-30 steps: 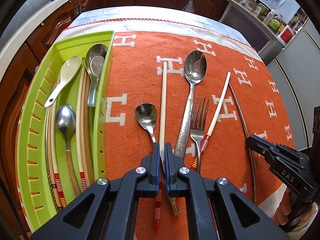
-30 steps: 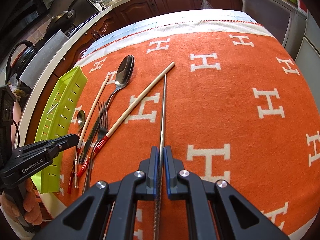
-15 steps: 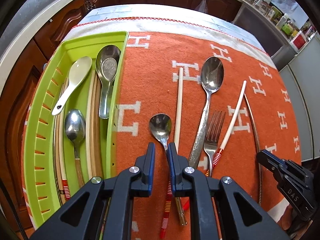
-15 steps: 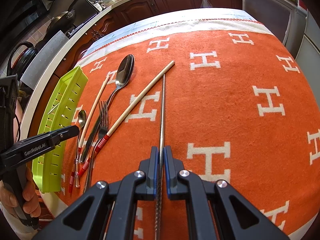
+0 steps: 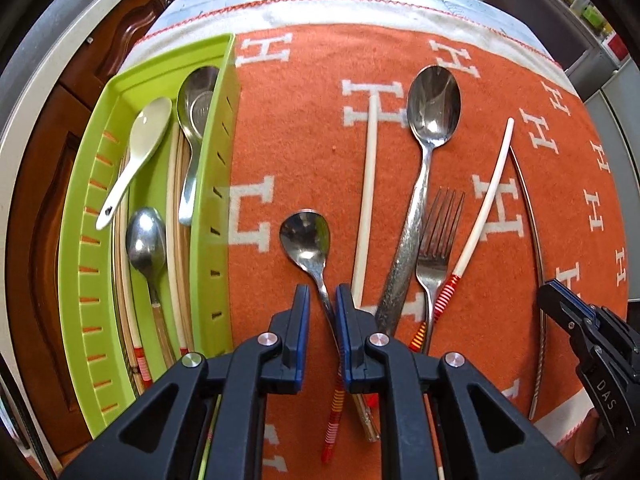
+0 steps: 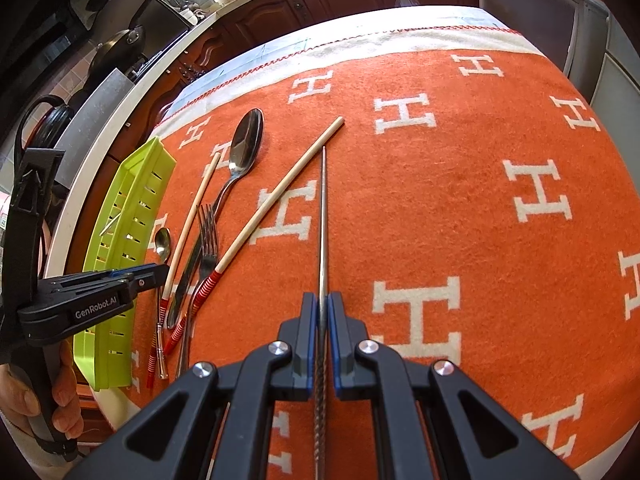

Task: Organize utensils
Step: 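Carry the chopstick and spoon into the green tray and open the left tool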

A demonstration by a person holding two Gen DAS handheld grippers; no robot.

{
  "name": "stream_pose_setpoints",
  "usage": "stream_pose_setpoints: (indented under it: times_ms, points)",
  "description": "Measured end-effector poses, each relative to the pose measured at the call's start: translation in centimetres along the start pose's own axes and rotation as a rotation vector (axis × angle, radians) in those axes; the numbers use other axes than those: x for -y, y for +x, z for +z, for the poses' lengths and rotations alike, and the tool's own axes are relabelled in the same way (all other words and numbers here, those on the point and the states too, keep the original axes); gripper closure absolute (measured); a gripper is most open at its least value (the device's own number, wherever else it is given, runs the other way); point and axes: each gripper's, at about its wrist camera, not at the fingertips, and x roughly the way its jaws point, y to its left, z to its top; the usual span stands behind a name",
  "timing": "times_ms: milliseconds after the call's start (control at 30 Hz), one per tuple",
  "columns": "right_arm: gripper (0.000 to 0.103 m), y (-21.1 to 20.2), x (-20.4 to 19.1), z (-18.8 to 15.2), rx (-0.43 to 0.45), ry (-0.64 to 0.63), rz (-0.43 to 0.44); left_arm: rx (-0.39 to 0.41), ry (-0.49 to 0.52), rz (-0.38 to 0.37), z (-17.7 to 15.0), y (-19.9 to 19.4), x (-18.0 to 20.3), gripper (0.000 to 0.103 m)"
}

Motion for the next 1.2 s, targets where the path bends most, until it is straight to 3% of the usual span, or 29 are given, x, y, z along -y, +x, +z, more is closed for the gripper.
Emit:
stream_pose_setpoints:
  times_ms: [233,600,833,967,1100,1200]
  points:
    - [0.097,0.0,0.4,0.0,0.001,0.003,0.014,0.009,-0.031,0.024,-0.5,-0.1,0.7,0.097]
    - [0.098,-0.1,0.5,-0.3,0.020,0.010,0.033,0.118,-0.081,-0.106,-3.5,-2.0,0.1,0.102]
    - [0.098,-0.8,0.6,-0.5,0.032,0.047,0.078,0.183,-0.112,-0.172,-4.5,-5.6,-3.0,0.102]
    - [0.098,-1.8,-0.4,-0.3,0.041,0.051,0.123,0.271,-0.125,-0.168,-4.7,-9.4,-5.5,0.102]
    - [0.098,-2.5,-2.8,0.2,0.034,0.025,0.198,0.358,-0.172,-0.086,-4.8,-11.7,-9.5,0.102]
    - [0.098,-2.6,-5.6,0.4,0.020,-0.017,0.255,0.346,-0.211,-0.057,-4.6,-11.0,-11.9,0.102]
